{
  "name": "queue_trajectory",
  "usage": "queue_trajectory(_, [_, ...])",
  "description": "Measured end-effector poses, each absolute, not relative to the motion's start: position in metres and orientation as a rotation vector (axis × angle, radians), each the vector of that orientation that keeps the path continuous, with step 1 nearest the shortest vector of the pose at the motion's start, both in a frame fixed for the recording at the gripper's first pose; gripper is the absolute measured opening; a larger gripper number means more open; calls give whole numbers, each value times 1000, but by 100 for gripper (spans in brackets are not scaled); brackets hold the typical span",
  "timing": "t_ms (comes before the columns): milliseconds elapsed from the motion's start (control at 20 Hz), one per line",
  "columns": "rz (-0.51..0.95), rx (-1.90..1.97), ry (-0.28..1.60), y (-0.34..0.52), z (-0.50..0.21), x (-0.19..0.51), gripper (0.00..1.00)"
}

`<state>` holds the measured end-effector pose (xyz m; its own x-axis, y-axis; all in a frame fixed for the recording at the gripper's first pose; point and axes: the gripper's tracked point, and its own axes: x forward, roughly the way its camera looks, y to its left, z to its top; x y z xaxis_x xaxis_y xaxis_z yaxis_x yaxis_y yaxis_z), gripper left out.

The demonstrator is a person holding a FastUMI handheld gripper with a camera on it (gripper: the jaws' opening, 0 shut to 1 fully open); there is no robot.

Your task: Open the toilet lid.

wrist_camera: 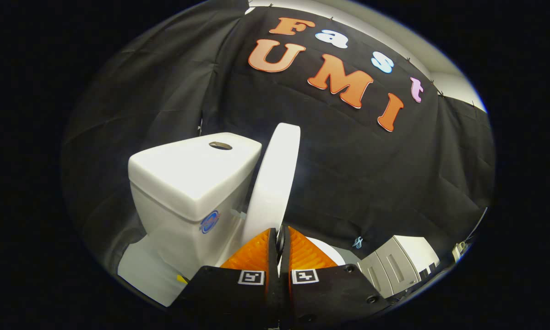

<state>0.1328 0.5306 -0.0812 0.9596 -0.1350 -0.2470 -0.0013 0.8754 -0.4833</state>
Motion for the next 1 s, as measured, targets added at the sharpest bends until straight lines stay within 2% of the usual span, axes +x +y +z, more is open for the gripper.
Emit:
queue_trajectory(500, [-81, -575, 264, 550, -88, 136, 9])
queue_trajectory(600, [-69, -577, 292, 552, -91, 135, 12])
queue_trajectory(700, [-39, -529, 322, 553, -100, 134, 26])
queue_trajectory(850, [27, -475, 385, 556, -115, 132, 57])
queue_trajectory(1000, [62, -410, 387, 555, -110, 127, 65])
